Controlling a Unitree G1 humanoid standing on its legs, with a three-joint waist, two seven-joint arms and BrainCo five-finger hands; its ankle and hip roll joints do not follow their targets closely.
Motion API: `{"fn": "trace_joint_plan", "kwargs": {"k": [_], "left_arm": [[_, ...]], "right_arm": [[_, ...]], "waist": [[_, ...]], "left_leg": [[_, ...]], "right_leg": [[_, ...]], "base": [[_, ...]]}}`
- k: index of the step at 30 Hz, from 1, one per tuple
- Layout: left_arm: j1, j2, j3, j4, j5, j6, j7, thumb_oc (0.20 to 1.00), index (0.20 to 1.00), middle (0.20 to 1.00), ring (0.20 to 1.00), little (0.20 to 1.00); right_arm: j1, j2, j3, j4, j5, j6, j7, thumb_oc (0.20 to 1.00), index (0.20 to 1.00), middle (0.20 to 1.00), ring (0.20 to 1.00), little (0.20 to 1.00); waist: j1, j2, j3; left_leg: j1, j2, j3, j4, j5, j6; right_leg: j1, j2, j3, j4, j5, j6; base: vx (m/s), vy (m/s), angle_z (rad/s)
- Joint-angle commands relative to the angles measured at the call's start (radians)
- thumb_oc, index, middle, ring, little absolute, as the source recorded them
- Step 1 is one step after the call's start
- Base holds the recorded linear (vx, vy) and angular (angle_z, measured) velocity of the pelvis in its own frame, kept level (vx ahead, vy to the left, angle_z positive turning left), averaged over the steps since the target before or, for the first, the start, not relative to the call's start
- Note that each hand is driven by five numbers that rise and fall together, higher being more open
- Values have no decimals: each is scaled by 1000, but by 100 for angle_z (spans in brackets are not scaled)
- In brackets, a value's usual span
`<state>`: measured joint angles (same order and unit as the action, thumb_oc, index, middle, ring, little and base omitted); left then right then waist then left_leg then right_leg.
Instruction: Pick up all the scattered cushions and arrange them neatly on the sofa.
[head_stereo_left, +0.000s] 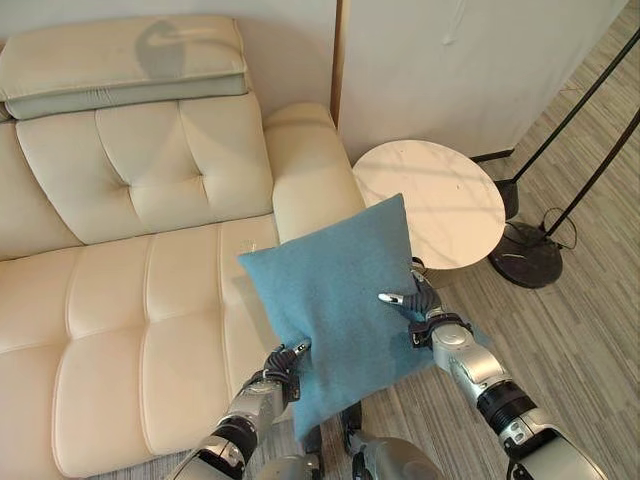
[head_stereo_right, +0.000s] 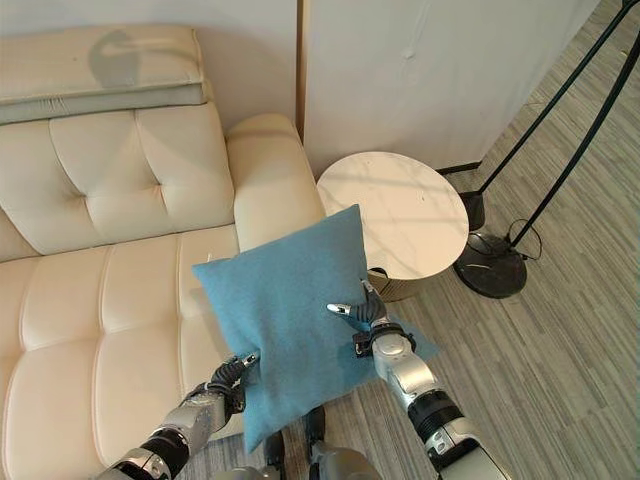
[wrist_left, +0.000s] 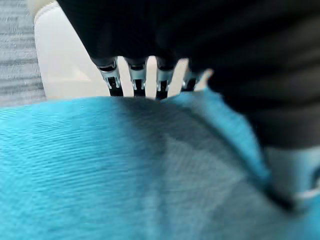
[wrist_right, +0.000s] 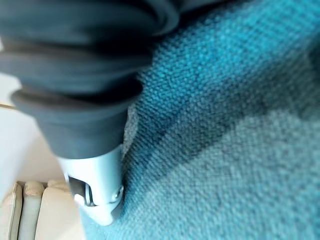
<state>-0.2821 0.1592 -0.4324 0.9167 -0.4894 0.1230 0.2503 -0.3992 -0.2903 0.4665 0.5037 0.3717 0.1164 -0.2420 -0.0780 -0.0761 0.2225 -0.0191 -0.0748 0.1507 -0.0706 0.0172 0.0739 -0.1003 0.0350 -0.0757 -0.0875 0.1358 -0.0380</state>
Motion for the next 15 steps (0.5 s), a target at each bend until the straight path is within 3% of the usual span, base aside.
{"fn": "trace_joint_plan", "kwargs": {"k": [1, 9, 10, 11, 13, 15], "left_arm": [[-103, -117, -139, -35, 101, -28, -10, 1000, 1000, 1000, 1000, 1000], [-82, -144, -237, -113, 32, -77, -5, 1000, 1000, 1000, 1000, 1000], [-78, -145, -245, -116, 29, -83, -6, 614, 614, 614, 614, 614], [-78, -147, -256, -119, 27, -87, -8, 200, 200, 200, 200, 200], [-74, -150, -269, -124, 12, -97, -12, 200, 200, 200, 200, 200], [-68, -151, -280, -125, 17, -102, -19, 200, 200, 200, 200, 200]], "right_arm": [[-40, 178, 161, -9, 29, -27, 62, 1000, 1000, 1000, 1000, 1000], [-95, 221, 276, 87, 24, -28, 84, 1000, 1000, 1000, 1000, 1000], [-102, 222, 287, 102, 21, -30, 89, 1000, 1000, 1000, 1000, 1000], [-112, 223, 303, 118, 11, -30, 98, 548, 548, 548, 548, 548], [-136, 228, 333, 150, -2, -27, 113, 200, 200, 200, 200, 200], [-159, 229, 366, 165, -28, -24, 134, 200, 200, 200, 200, 200]], "waist": [[15, -42, -24], [44, -59, -6], [48, -62, -5], [53, -65, -2], [62, -72, 3], [69, -77, 5]], "left_leg": [[-27, 141, -22, -17, 4, -126], [-43, 135, -43, -17, 10, -130], [-45, 135, -45, -17, 10, -130], [-48, 134, -48, -17, 11, -131], [-53, 134, -51, -17, 13, -133], [-54, 134, -54, -17, 13, -134]], "right_leg": [[43, -84, 27, 0, -150, 115], [37, -90, 9, 0, -151, 117], [36, -90, 7, 0, -152, 117], [34, -90, 5, 0, -151, 117], [30, -91, 3, 0, -150, 116], [30, -91, 2, 0, -150, 116]], "base": [[0, 0, 0], [-9, -8, 3], [-21, -14, 8], [-18, -13, 7], [-19, -22, 14], [-9, -20, 11]]}}
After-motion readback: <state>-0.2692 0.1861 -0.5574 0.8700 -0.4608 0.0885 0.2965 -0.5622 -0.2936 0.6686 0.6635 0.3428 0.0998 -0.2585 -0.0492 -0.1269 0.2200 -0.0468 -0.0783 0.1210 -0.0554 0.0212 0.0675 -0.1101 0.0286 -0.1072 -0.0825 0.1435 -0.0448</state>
